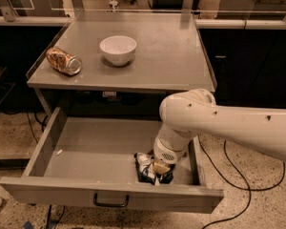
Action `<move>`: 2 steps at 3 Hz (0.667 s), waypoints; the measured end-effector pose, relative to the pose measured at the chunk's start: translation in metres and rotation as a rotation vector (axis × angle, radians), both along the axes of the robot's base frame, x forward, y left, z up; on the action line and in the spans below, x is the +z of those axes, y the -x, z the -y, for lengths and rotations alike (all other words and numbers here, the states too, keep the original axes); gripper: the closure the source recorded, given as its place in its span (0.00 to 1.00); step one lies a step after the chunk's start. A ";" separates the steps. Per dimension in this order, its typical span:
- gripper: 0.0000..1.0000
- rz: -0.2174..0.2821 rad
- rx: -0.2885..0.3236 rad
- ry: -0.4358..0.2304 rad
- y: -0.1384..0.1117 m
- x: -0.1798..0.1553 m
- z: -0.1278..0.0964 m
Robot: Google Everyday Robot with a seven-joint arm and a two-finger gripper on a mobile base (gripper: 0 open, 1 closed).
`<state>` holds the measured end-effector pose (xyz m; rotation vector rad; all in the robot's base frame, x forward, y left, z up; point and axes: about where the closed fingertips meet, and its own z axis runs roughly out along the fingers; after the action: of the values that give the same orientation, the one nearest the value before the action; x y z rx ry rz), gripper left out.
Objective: Place blue chip bag into top drawer
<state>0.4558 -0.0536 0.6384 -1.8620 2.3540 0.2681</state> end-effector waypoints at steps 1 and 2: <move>0.36 0.000 0.000 0.000 0.000 0.000 0.000; 0.06 0.000 0.000 0.000 0.000 0.000 0.000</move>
Offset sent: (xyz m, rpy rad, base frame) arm 0.0000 0.0000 0.0000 0.0000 0.0000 0.0000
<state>0.4558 -0.0535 0.6384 -1.8621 2.3539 0.2681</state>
